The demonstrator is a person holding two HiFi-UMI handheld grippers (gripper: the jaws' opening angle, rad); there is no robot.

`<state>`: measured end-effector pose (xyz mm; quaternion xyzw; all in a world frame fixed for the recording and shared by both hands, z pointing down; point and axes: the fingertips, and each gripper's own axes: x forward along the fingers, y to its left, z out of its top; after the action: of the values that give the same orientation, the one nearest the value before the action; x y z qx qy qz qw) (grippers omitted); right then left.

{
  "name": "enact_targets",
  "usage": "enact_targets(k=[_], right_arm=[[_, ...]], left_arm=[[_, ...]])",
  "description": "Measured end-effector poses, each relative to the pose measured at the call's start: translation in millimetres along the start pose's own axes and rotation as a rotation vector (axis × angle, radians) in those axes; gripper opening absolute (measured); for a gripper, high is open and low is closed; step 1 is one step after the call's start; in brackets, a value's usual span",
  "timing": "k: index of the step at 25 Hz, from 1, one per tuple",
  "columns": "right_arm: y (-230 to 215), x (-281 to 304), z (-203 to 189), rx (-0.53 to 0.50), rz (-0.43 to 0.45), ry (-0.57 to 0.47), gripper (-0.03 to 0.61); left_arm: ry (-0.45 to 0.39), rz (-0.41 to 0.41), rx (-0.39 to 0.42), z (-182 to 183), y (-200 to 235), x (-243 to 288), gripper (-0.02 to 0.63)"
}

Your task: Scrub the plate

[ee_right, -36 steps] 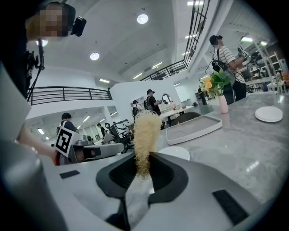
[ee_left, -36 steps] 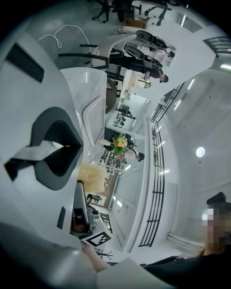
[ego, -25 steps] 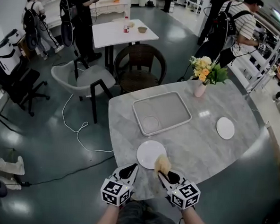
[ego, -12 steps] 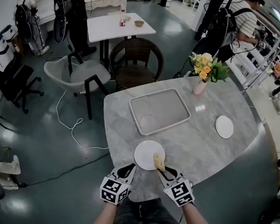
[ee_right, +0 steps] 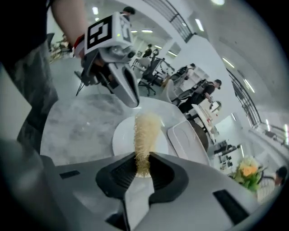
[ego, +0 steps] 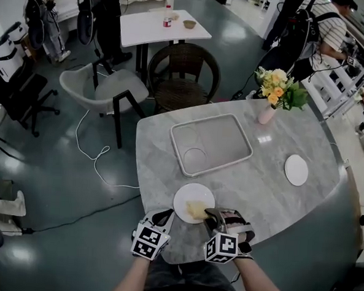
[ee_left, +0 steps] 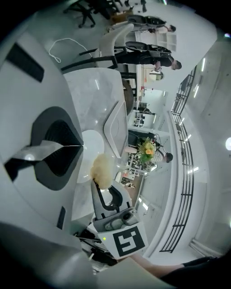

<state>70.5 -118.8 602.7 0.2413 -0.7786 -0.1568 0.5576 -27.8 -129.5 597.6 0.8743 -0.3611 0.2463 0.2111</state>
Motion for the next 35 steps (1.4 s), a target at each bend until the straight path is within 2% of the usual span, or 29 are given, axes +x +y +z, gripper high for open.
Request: enact_targets(k=[5, 9, 13, 18, 24, 28, 31, 35], right_arm=[[8, 13, -11, -0.271, 0.0, 0.083, 0.078], [8, 16, -10, -0.412, 0.011, 0.098, 0.077], [10, 19, -9, -0.478, 0.033, 0.091, 0.077], [14, 24, -5, -0.58, 0.043, 0.061, 0.077], [22, 27, 6, -0.587, 0.107, -0.007, 0.077], [13, 35, 20, -0.626, 0.085, -0.038, 0.077], [-3, 45, 17, -0.74, 0.043, 0.021, 0.077], [-11, 53, 24, -0.661, 0.034, 0.009, 0.077]], left_arm=[[0.15, 0.043, 0.215, -17, -2, 13, 0.012], [0.192, 0.04, 0.283, -18, -2, 22, 0.012], [0.228, 0.047, 0.341, -21, 6, 27, 0.012], [0.257, 0.013, 0.352, -20, 9, 32, 0.011], [0.274, -0.003, 0.385, -22, 7, 32, 0.011], [0.294, -0.012, 0.461, -22, 6, 33, 0.011], [0.31, -0.015, 0.514, -22, 6, 33, 0.011], [0.322, -0.029, 0.522, -23, 4, 35, 0.011]])
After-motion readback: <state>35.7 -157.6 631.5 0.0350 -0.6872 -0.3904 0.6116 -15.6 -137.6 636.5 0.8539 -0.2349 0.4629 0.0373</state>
